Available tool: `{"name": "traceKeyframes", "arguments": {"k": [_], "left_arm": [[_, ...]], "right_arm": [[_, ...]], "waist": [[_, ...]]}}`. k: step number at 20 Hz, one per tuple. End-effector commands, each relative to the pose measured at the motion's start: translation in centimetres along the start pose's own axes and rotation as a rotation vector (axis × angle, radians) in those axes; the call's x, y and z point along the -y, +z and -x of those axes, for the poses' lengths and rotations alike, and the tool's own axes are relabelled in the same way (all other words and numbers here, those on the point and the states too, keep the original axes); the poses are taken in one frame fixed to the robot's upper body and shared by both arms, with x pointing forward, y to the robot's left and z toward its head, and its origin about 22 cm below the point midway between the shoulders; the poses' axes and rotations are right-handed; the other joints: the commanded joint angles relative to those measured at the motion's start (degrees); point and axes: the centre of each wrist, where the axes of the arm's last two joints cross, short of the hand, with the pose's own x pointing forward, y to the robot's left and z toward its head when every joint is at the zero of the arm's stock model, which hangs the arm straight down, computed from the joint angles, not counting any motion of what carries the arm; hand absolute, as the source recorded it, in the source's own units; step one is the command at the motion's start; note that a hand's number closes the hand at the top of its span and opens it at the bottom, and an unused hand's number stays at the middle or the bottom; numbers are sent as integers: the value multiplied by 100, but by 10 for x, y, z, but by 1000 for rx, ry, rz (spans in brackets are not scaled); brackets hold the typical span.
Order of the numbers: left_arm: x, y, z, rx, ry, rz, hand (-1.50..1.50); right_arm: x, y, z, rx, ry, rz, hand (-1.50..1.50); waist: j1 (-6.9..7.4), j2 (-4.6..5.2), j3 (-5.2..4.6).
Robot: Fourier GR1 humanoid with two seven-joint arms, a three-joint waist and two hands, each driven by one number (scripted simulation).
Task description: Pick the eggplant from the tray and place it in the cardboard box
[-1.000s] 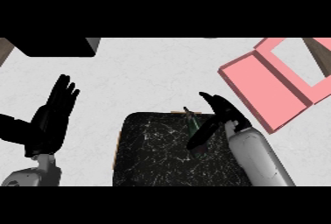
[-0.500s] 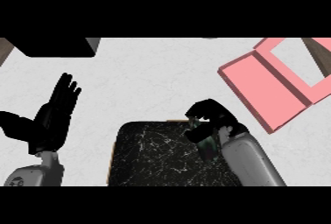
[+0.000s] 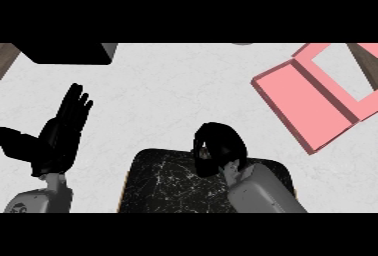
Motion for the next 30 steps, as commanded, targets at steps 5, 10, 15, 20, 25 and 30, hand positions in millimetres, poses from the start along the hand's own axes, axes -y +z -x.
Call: {"name": "traceKeyframes", "arguments": {"k": [5,10,15,20,25,30], "left_arm": [[3,-1,6,-19,1,5,0],[-15,-2,5,1,8,12,0],[9,-2,-4,9,-1,-3,0],[-6,11,9,1,5,-16,0],[5,3,9,5,1,-17,0],[-7,18,13,-6,11,-9,0]], "right_arm": [[-61,58,-74,406,390,204,150],[-46,80,-98,498,423,312,150],[-51,131,-106,559,435,372,150],[-7,142,-107,473,141,573,150],[42,148,-112,351,71,758,150],[89,140,-104,261,37,814,150]], "waist": [[-12,-10,4],[-13,16,2],[-50,5,4],[-52,-3,6],[-124,4,3],[-58,13,2]]}}
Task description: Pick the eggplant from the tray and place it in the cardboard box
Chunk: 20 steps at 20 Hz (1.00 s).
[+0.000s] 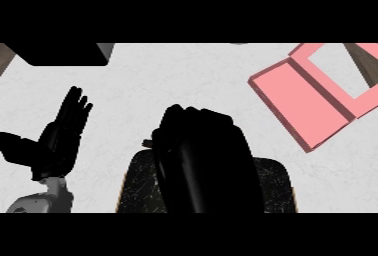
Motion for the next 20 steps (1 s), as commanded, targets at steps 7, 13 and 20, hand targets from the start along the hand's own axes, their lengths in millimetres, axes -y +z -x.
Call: {"name": "traceKeyframes", "arguments": {"k": [7,13,20], "left_arm": [[-4,-4,-3,5,-2,5,0],[6,-3,13,1,7,11,0],[10,0,-6,14,2,7,0]], "right_arm": [[35,-48,75,-237,57,27,150],[33,-75,125,-274,194,120,150],[24,-102,191,-292,292,70,150]], "waist": [[19,25,1],[23,45,0],[64,38,2]]}}
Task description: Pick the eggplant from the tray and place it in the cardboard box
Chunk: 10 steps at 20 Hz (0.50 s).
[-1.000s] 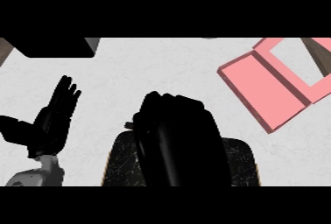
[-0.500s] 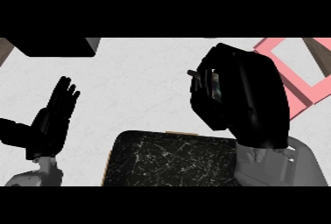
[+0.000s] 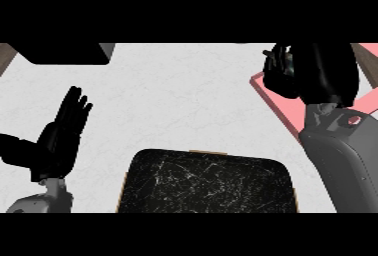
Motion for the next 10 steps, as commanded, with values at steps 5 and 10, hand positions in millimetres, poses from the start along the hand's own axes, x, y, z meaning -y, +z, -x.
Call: {"name": "traceKeyframes", "arguments": {"k": [5,10], "left_arm": [[-2,-11,-4,2,20,15,0],[-2,-9,-9,17,1,21,0]], "right_arm": [[-44,-33,63,-11,159,-106,150],[-67,-41,91,-126,363,-424,-150]], "waist": [[17,19,-2],[76,30,-4]]}}
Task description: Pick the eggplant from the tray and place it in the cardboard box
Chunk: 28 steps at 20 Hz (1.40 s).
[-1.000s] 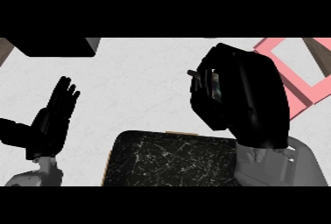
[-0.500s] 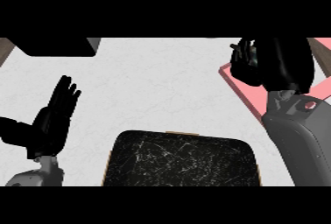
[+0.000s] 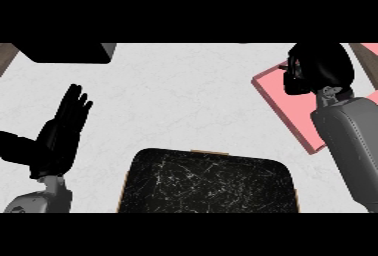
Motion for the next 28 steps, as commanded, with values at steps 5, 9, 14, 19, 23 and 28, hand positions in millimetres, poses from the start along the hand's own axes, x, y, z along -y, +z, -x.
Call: {"name": "traceKeyframes", "arguments": {"k": [5,9,14,19,23,28], "left_arm": [[-6,5,-4,1,4,0,0],[-4,2,-6,8,-9,-12,0],[-10,-5,-2,-8,-16,-15,0],[-4,8,3,-19,3,-5,0],[3,-2,4,5,-3,-27,0],[-12,1,-11,-17,-2,-15,0]], "right_arm": [[-41,-31,50,-41,-98,-119,-150],[-19,-31,44,42,-214,120,-150],[8,-34,32,130,-505,350,-150],[10,-35,39,63,-802,290,-150],[17,-33,76,46,-1086,319,-150],[21,-21,123,12,-1202,365,-150]], "waist": [[39,1,8],[29,-12,13],[-39,-18,13],[-51,-58,9],[-158,-38,14],[-89,-40,8]]}}
